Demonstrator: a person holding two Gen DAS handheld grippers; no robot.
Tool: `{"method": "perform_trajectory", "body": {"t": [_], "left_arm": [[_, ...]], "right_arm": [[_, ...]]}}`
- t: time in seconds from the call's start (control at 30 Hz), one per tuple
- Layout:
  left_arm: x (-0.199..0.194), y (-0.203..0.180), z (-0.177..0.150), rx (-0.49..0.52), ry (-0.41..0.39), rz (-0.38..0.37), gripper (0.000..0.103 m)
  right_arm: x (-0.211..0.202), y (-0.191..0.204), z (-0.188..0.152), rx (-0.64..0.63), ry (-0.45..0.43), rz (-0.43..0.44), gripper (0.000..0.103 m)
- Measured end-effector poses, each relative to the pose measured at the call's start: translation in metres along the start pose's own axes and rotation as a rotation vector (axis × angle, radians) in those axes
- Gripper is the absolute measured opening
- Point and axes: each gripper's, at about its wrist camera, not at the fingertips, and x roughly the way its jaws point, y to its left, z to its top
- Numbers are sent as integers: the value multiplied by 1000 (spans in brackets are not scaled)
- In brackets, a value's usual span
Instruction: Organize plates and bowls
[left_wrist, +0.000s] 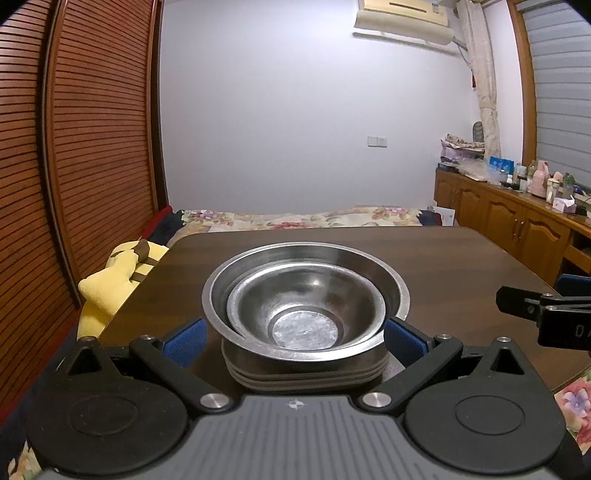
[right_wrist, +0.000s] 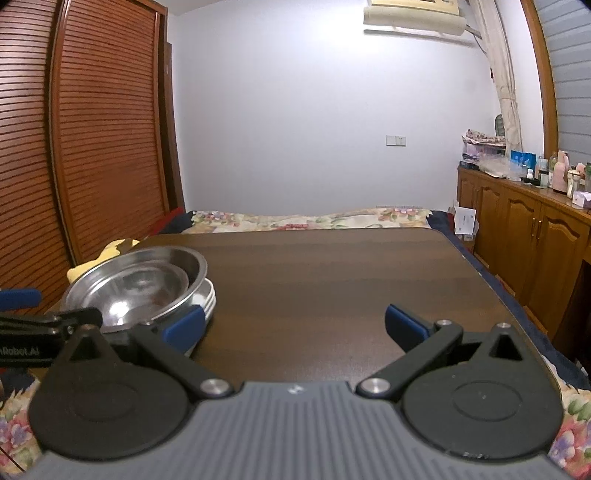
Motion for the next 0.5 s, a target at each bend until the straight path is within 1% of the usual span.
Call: {"method": "perform_trajectory", "body": {"t": [0.5], "left_arm": [[0,1,0,0,2,1,103]], "right_arm": [[0,-4,-2,4,-6,-11,103]]}}
